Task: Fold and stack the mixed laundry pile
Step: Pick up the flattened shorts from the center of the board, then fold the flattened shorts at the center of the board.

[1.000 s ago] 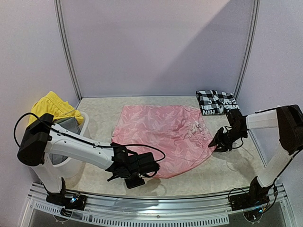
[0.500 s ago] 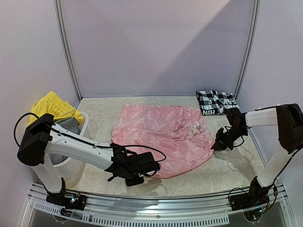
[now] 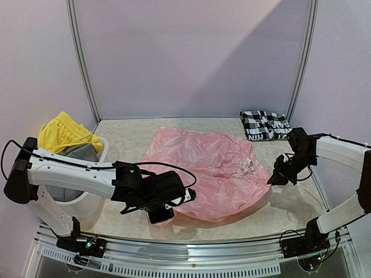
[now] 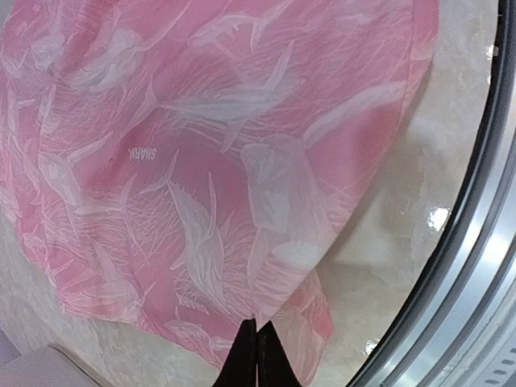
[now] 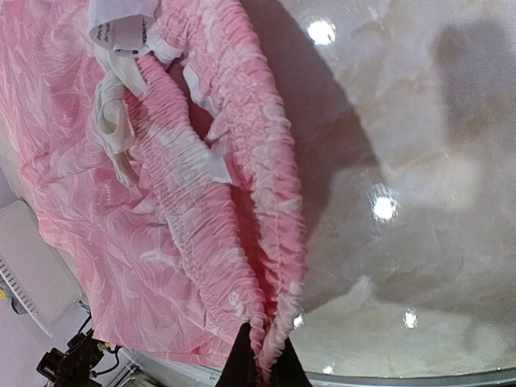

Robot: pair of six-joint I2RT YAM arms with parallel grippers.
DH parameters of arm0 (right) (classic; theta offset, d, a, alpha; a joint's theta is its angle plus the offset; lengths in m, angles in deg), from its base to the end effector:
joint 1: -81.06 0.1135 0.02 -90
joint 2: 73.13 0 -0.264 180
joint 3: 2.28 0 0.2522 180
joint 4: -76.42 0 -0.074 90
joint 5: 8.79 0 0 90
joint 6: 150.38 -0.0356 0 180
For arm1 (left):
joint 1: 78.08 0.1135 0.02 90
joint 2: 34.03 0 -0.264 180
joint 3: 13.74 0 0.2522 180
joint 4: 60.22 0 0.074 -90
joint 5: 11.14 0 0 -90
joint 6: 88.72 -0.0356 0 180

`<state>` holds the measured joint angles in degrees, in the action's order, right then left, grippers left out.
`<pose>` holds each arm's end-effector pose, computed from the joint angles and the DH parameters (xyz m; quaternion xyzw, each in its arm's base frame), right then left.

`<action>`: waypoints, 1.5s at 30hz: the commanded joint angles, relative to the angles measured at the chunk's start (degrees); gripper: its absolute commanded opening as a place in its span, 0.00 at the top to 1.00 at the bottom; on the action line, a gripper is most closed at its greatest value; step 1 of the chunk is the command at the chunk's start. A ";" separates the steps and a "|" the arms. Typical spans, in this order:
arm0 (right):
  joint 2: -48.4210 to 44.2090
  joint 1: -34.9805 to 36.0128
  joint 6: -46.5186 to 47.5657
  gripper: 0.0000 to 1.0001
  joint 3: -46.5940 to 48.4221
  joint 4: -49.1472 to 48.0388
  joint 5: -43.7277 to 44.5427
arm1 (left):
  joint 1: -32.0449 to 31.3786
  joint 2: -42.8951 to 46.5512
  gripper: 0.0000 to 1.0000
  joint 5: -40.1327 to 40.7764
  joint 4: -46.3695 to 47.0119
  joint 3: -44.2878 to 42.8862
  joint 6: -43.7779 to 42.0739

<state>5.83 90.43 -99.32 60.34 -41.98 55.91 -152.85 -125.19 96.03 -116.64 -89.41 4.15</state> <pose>0.2281 0.0531 0.1978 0.2254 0.9441 0.2407 0.0044 0.0895 -0.2886 0.2074 0.5543 0.8043 0.0174 0.2135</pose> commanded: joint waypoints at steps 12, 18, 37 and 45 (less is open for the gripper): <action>-16.64 0.03 -7.39 1.00 -2.07 16.39 1.21 | -2.43 6.76 1.00 -7.08 -8.87 -6.32 5.17; -18.04 0.03 -9.39 1.00 3.93 19.95 3.64 | 0.03 5.83 1.00 -7.49 -14.55 -12.40 2.38; -2.42 -0.05 -12.12 1.00 21.98 23.91 10.38 | 22.96 -8.99 1.00 -9.85 -17.64 -37.40 -8.18; 7.65 -0.01 -11.15 1.00 31.62 23.62 12.41 | 29.62 -20.44 1.00 -9.32 -19.34 -55.96 -12.07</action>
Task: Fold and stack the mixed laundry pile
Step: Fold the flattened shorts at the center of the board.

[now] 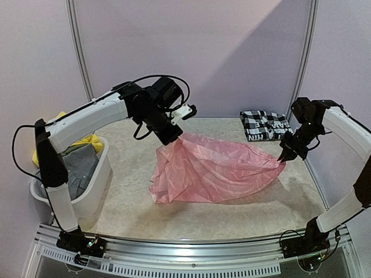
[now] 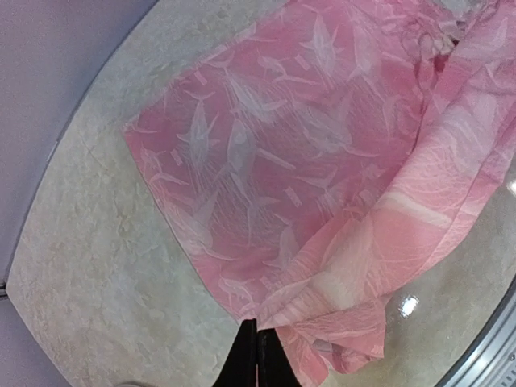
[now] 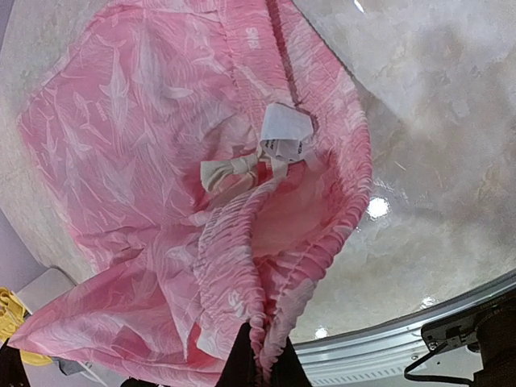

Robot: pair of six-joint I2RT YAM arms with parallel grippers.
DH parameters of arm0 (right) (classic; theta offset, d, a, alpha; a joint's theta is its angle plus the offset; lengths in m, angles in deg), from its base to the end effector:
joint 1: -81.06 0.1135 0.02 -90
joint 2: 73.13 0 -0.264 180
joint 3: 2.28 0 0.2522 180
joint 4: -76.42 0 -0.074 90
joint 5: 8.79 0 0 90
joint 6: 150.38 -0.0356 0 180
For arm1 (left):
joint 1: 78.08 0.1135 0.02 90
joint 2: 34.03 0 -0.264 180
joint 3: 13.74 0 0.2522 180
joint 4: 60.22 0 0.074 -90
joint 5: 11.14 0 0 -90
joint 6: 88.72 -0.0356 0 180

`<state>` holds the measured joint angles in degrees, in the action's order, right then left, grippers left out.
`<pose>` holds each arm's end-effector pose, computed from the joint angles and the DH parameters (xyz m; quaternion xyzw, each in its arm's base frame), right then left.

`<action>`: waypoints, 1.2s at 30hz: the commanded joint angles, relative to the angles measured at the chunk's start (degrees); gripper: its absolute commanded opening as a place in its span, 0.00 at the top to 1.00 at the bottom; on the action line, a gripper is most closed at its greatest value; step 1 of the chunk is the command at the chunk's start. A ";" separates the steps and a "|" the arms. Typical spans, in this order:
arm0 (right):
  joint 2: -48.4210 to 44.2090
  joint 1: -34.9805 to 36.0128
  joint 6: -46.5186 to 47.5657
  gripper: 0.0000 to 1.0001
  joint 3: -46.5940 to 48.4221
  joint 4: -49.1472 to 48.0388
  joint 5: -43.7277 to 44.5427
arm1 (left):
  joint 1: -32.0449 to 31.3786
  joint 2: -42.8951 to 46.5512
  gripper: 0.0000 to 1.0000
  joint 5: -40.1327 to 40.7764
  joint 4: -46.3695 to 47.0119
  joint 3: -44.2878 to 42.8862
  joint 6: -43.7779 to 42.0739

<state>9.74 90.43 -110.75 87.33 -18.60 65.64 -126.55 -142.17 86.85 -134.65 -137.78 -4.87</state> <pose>0.2547 0.0517 0.2990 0.3322 0.9280 0.1674 0.0209 0.2701 -0.2975 0.3403 0.4238 0.8618 -0.0351 0.2765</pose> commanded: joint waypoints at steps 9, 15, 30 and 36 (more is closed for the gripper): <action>17.03 -0.14 2.33 1.00 15.56 1.50 3.94 | 7.24 -15.20 1.00 0.14 -1.46 -22.31 -5.99; 22.97 -0.94 2.94 1.00 19.39 1.28 3.73 | 9.09 -20.01 1.00 2.85 4.27 -25.06 -5.01; 33.64 -5.04 1.99 1.00 22.04 -3.30 3.15 | 10.63 -32.28 1.00 7.64 17.66 -28.85 -0.16; 36.56 -5.52 -1.49 1.00 21.79 -7.58 2.00 | 11.07 -36.12 1.00 9.21 25.48 -28.55 3.30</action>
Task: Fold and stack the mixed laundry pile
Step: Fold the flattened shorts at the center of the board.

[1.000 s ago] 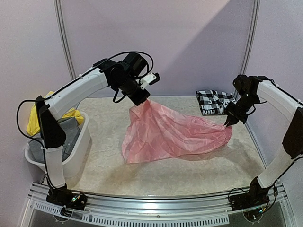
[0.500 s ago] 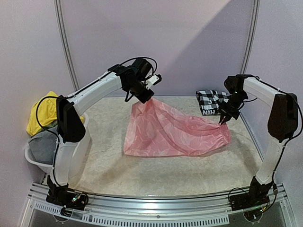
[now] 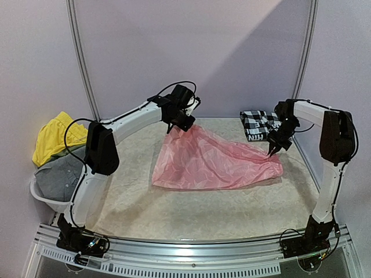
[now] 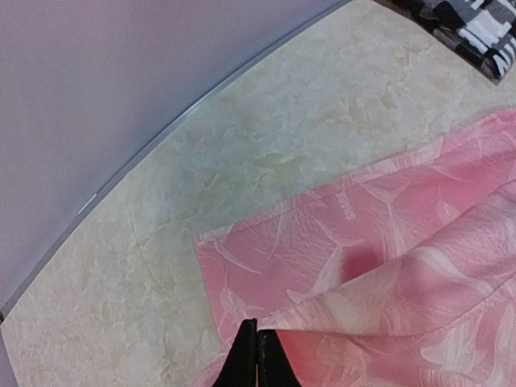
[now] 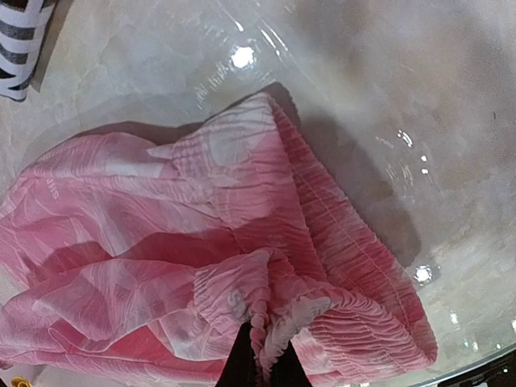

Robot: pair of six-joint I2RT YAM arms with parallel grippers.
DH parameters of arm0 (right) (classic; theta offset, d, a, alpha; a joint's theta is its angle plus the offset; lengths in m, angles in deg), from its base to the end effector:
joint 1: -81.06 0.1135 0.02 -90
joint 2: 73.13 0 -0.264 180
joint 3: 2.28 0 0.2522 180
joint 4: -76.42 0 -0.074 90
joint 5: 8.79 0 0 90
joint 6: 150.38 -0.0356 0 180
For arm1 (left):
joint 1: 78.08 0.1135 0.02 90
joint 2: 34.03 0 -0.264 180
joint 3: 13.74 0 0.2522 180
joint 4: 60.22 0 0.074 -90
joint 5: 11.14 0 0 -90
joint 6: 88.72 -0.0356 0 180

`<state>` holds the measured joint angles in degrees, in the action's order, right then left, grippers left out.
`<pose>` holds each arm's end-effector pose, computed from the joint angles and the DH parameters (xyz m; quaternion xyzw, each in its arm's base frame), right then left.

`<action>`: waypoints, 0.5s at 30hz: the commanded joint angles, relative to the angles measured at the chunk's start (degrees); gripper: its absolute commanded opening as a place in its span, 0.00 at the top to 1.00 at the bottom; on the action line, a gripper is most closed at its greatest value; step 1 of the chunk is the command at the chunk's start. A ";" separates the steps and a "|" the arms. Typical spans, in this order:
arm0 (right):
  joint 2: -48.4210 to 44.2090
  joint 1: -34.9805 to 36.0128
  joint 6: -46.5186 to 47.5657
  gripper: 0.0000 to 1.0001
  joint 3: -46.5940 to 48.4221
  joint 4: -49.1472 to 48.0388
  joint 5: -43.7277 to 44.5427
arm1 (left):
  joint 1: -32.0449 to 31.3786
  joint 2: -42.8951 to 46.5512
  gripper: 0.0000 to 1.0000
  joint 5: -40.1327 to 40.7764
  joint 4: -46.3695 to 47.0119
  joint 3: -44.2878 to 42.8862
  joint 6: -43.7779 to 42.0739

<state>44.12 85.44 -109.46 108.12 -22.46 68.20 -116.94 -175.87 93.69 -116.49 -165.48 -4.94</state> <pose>0.3934 0.0382 0.2095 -0.3759 -0.9195 -0.1091 0.0352 0.4346 -0.3385 0.2415 0.3086 0.8687 0.0114 0.3873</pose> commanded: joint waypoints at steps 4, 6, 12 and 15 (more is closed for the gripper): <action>2.82 -0.90 -5.71 1.00 0.45 -5.73 1.23 | 2.22 -4.11 0.95 4.67 9.99 -0.72 6.58; 2.06 -1.04 -7.80 1.00 -1.09 -8.19 1.41 | 2.54 -4.13 0.90 5.38 11.75 -0.59 9.87; -1.46 -1.22 -16.00 1.00 -6.94 -16.81 1.50 | 2.43 -4.21 0.81 4.42 19.83 -1.71 15.22; -3.58 -1.34 -20.22 1.00 -10.36 -20.74 1.07 | 2.55 -7.43 0.74 6.39 16.56 -9.31 16.76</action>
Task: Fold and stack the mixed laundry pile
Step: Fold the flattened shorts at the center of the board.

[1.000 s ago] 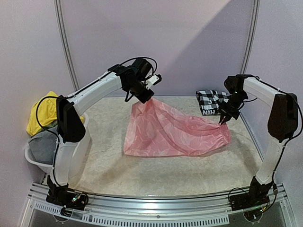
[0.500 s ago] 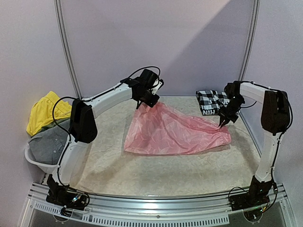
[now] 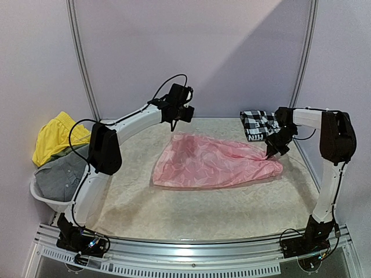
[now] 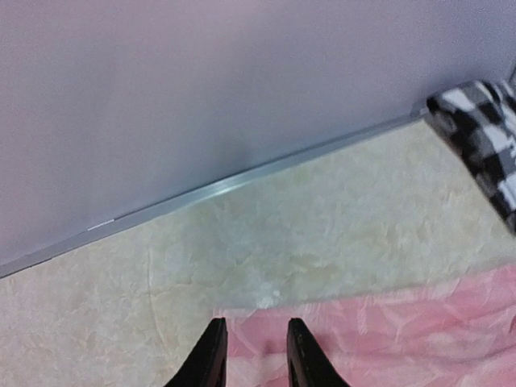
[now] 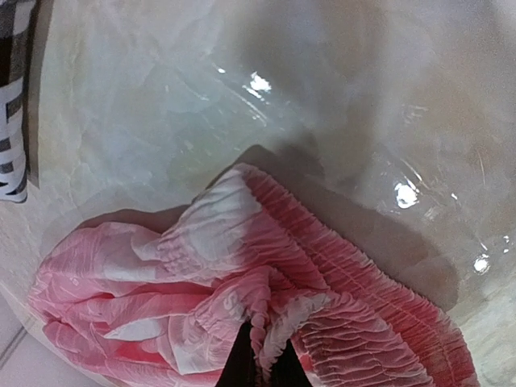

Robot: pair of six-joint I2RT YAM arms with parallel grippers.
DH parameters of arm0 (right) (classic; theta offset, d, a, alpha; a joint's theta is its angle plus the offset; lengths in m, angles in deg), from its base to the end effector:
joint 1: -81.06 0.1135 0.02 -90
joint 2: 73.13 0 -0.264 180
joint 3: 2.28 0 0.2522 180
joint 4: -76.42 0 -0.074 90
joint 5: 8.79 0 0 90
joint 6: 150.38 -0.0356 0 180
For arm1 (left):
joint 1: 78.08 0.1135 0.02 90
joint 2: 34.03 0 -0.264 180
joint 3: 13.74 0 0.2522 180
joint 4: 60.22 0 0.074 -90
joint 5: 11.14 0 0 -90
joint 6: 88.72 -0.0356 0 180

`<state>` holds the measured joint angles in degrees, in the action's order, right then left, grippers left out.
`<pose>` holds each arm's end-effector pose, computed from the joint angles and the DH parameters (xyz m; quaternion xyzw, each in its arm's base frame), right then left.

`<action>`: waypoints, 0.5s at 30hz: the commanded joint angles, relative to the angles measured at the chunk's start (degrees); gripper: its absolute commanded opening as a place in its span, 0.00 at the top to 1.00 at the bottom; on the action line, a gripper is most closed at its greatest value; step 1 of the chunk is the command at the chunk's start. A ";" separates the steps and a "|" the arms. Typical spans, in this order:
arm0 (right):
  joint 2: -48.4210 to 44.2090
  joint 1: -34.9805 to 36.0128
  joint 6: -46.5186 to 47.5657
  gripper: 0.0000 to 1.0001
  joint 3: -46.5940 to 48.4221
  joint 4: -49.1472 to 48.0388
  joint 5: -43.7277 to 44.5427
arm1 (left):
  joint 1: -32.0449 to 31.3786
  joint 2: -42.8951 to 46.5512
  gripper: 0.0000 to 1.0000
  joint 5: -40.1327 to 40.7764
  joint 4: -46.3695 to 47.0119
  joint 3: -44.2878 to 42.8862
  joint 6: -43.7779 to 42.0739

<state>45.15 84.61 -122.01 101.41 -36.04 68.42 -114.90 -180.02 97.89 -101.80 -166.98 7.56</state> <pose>0.4028 0.0329 0.1748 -0.4746 -0.8705 -0.1304 0.0024 0.4696 -0.3371 0.2323 0.1552 0.8617 -0.0332 0.4820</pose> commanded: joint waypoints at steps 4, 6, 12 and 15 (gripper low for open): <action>-6.54 -0.96 -9.02 0.88 -4.29 -10.73 -0.34 | -0.43 2.21 0.69 -1.21 -3.30 -5.28 2.28; -7.43 -1.03 -7.40 0.77 -2.81 -11.10 0.00 | -1.22 8.34 0.68 -3.90 -1.62 4.66 1.92; -7.15 -0.96 4.63 0.54 6.24 -2.27 2.65 | -2.48 17.57 0.72 -12.57 -2.52 25.11 3.56; -9.55 0.58 9.64 0.50 6.14 0.76 7.24 | -3.34 17.47 0.74 -16.09 -6.60 27.42 3.76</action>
<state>39.31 83.93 -120.83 106.35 -41.61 69.57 -116.67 -163.26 89.04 -103.17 -143.38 10.56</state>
